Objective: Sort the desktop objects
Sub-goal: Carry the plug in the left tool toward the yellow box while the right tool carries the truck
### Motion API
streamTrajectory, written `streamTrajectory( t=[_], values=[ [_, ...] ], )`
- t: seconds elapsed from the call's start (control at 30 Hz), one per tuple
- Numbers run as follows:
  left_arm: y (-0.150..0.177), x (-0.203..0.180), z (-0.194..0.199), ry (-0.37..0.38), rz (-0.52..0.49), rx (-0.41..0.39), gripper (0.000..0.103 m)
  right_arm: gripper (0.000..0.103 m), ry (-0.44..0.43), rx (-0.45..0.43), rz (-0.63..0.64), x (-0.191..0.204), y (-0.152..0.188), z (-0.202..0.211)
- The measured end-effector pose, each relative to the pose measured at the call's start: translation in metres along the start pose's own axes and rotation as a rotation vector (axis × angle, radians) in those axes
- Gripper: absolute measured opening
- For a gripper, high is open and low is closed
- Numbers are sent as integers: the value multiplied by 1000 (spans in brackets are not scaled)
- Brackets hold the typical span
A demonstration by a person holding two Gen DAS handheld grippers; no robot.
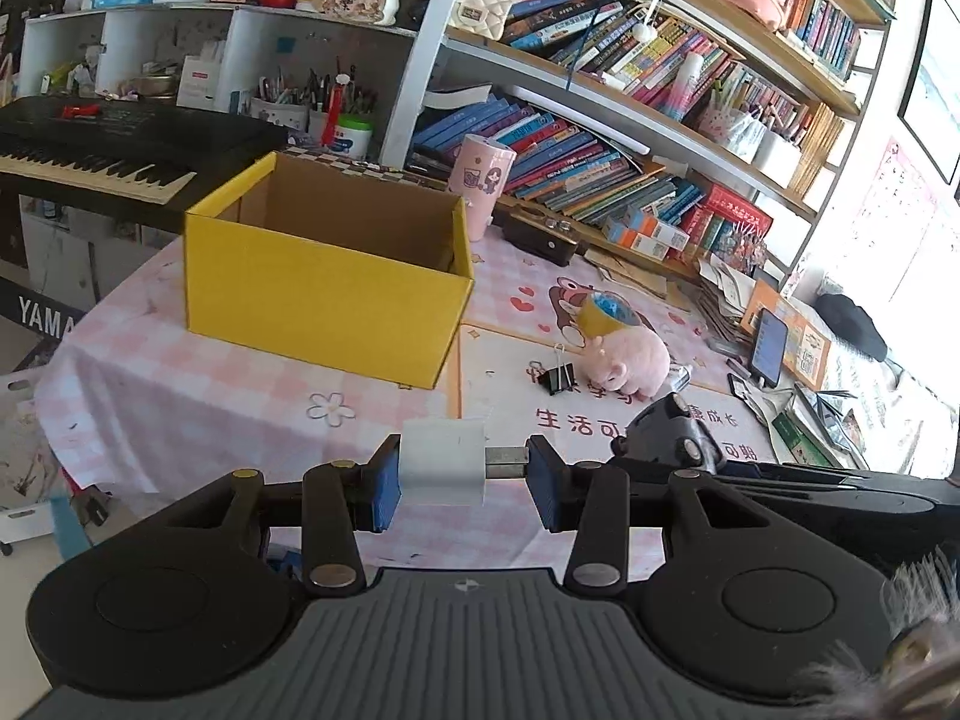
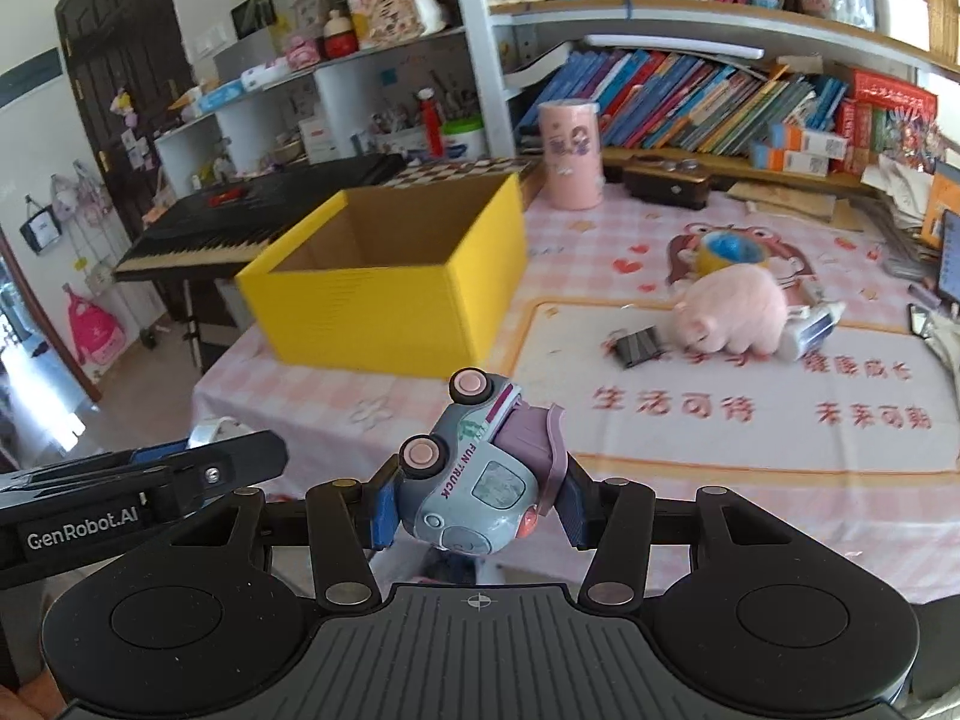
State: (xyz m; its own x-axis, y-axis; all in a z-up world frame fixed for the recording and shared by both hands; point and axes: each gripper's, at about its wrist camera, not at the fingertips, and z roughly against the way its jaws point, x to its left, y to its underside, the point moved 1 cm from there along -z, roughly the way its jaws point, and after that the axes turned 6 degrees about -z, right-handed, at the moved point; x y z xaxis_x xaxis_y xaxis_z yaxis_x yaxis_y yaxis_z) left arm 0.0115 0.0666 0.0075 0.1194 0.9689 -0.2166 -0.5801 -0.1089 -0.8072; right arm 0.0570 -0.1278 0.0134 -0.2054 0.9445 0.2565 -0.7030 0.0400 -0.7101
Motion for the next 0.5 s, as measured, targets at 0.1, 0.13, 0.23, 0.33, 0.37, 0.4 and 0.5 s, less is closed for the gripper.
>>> streamTrajectory(
  t=[0.1, 0.13, 0.23, 0.33, 0.37, 0.4, 0.5],
  values=[
    [1, 9, 8, -7, 11, -8, 40, 50, -11, -3, 16, 14, 4, 2],
    [2, 12, 11, -9, 14, -12, 40, 50, -14, -5, 21, 18, 5, 3],
    [3, 19, 17, -16, 22, -24, 40, 50, -22, -5, 35, 28, 8, 4],
    [4, 26, 24, -24, 35, -38, 40, 50, -28, -10, 51, 37, 8, 6],
    [5, 28, 25, -27, 42, -41, 40, 50, -30, -11, 58, 40, 9, 6],
    [6, 31, 28, -29, 51, -46, 40, 50, -33, -10, 65, 43, 9, 6],
    [8, 37, 34, -28, 72, -61, 40, 50, -40, -6, 95, 52, 11, 5]
  ],
)
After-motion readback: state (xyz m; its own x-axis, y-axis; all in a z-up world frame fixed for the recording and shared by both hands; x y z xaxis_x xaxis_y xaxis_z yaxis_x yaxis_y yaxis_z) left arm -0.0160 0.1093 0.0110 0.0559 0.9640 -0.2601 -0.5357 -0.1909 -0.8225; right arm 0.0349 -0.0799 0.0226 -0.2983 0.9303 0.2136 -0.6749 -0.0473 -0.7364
